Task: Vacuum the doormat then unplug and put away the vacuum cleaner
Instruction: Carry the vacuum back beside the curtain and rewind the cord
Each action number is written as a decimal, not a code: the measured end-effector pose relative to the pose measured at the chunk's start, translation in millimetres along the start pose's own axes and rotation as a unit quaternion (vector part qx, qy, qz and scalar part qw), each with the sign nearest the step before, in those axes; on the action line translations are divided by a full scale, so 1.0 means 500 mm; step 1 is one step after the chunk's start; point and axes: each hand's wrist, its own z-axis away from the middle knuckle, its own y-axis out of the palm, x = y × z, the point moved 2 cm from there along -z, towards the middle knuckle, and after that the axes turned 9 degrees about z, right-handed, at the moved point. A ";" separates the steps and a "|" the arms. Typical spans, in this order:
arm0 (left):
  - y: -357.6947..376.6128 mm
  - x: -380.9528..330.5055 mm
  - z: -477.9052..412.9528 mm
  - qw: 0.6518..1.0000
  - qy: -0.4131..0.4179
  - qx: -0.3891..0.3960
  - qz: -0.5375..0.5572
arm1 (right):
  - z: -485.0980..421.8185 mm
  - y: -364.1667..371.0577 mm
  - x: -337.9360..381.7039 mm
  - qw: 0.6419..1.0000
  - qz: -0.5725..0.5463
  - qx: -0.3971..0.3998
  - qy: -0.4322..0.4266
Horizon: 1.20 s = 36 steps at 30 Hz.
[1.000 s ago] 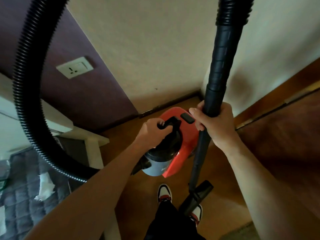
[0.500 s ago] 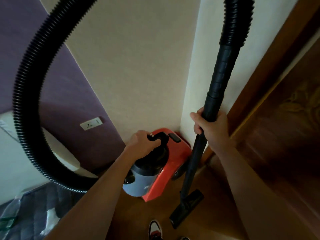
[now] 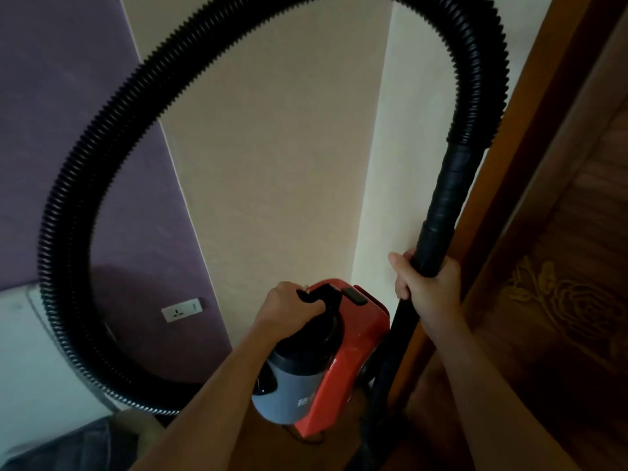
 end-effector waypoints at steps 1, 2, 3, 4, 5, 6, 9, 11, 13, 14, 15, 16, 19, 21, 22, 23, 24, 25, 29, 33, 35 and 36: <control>0.001 -0.004 0.003 1.000 0.003 0.000 0.001 | 0.000 -0.003 0.003 1.000 -0.002 -0.001 -0.002; 0.002 -0.007 0.005 1.000 0.005 -0.001 0.000 | 0.001 -0.005 0.006 1.000 -0.005 -0.002 -0.002; 0.002 -0.010 0.005 1.000 0.006 -0.001 0.000 | 0.001 -0.008 0.008 1.000 -0.007 -0.003 -0.001; 0.003 -0.013 0.003 1.000 0.007 -0.001 0.001 | 0.001 -0.011 0.009 1.000 -0.008 -0.005 0.000; 0.004 -0.015 0.000 1.000 0.008 0.000 0.001 | 0.002 -0.014 0.009 1.000 -0.008 -0.010 0.003; 0.006 -0.017 -0.004 1.000 0.009 0.004 -0.001 | 0.002 -0.018 0.008 1.000 -0.007 -0.017 0.006; 0.019 -0.018 -0.018 0.999 0.016 0.029 -0.011 | 0.005 -0.030 0.004 0.999 0.000 -0.043 0.020; 0.032 -0.018 -0.036 0.998 0.025 0.049 -0.011 | 0.005 -0.037 -0.002 0.997 0.001 -0.067 0.035; 0.047 -0.020 -0.058 0.996 0.040 0.076 -0.011 | 0.007 -0.042 -0.003 0.994 0.001 -0.095 0.047; 0.056 -0.021 -0.071 0.994 0.050 0.094 -0.012 | 0.009 -0.045 -0.003 0.993 0.007 -0.108 0.047; 0.066 -0.024 -0.082 0.992 0.061 0.114 -0.011 | 0.012 -0.047 -0.004 0.991 0.015 -0.121 0.050; 0.076 -0.026 -0.092 0.989 0.072 0.133 -0.007 | 0.015 -0.051 -0.006 0.989 0.022 -0.134 0.055; 0.102 -0.036 -0.119 0.978 0.103 0.180 0.007 | 0.033 -0.058 0.003 0.981 0.049 -0.176 0.062; 0.122 -0.044 -0.134 0.968 0.127 0.218 0.011 | 0.051 -0.064 0.010 0.975 0.076 -0.202 0.053; 0.134 -0.048 -0.137 0.961 0.137 0.238 0.014 | 0.064 -0.068 0.014 0.971 0.084 -0.218 0.054; 0.146 -0.052 -0.135 0.955 0.146 0.259 0.017 | 0.079 -0.071 0.017 0.965 0.087 -0.239 0.060; 0.158 -0.056 -0.131 0.948 0.155 0.277 0.017 | 0.096 -0.076 0.020 0.959 0.090 -0.259 0.066; 0.171 -0.061 -0.125 0.942 0.164 0.293 0.015 | 0.114 -0.082 0.023 0.953 0.096 -0.278 0.070; 0.232 -0.086 -0.081 0.916 0.175 0.361 0.029 | 0.200 -0.119 0.048 0.919 0.132 -0.364 0.079; 0.295 -0.103 -0.010 0.874 0.207 0.439 0.021 | 0.306 -0.166 0.075 0.882 0.162 -0.433 0.087; 0.324 -0.119 0.046 0.848 0.230 0.478 0.007 | 0.373 -0.189 0.098 0.857 0.172 -0.477 0.090; 0.337 -0.127 0.076 0.837 0.238 0.493 0.002 | 0.406 -0.198 0.110 0.846 0.177 -0.495 0.092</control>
